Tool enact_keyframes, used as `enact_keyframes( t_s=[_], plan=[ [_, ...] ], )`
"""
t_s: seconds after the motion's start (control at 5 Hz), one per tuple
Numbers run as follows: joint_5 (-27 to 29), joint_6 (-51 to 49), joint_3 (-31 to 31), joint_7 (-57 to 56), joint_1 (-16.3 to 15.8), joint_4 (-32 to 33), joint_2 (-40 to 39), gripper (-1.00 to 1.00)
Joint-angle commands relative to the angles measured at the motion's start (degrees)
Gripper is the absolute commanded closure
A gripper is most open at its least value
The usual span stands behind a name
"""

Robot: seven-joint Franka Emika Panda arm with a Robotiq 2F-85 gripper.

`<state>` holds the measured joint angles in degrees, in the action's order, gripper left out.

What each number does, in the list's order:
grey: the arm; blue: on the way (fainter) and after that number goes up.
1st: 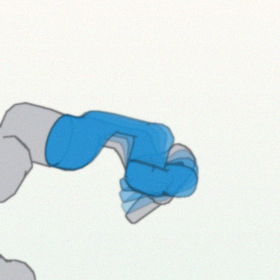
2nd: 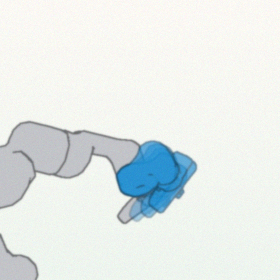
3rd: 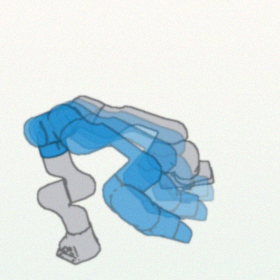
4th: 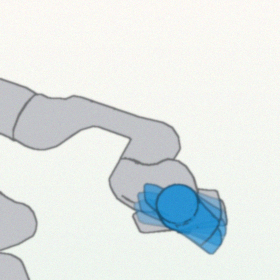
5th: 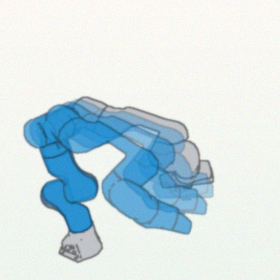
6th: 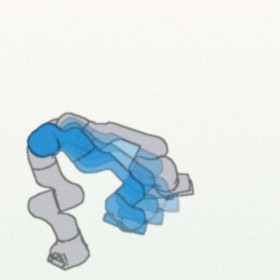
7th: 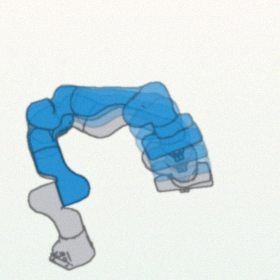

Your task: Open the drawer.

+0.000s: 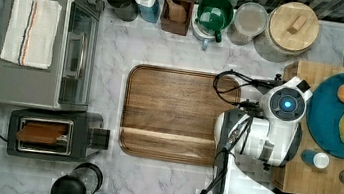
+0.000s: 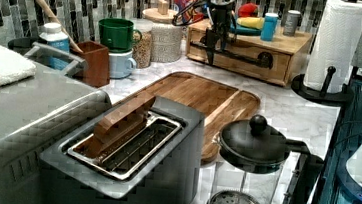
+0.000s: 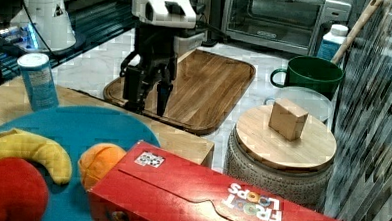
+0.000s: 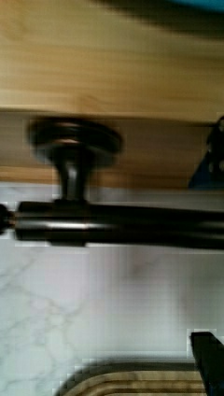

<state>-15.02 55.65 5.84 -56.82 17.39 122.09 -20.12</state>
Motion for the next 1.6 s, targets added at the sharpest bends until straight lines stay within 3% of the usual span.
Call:
enact_keyframes(
  t_s=[0.2,0.6,0.8,1.2,1.6],
  plan=[
    [3.15,-0.68,-2.44,5.98,-2.51,-0.55,1.08,-1.0],
    [7.54,-9.54,-5.24,2.76,-4.25,-5.15,-0.74,-1.0],
    [7.95,-9.12,-7.27,2.53,-4.9,-3.66,-0.03,-1.0],
    [6.19,-9.33,-9.51,7.23,-8.78,-4.48,-1.35,-1.0],
    [9.08,-10.69,-12.82,14.12,-12.21,-3.65,-0.51,-1.0]
  ],
)
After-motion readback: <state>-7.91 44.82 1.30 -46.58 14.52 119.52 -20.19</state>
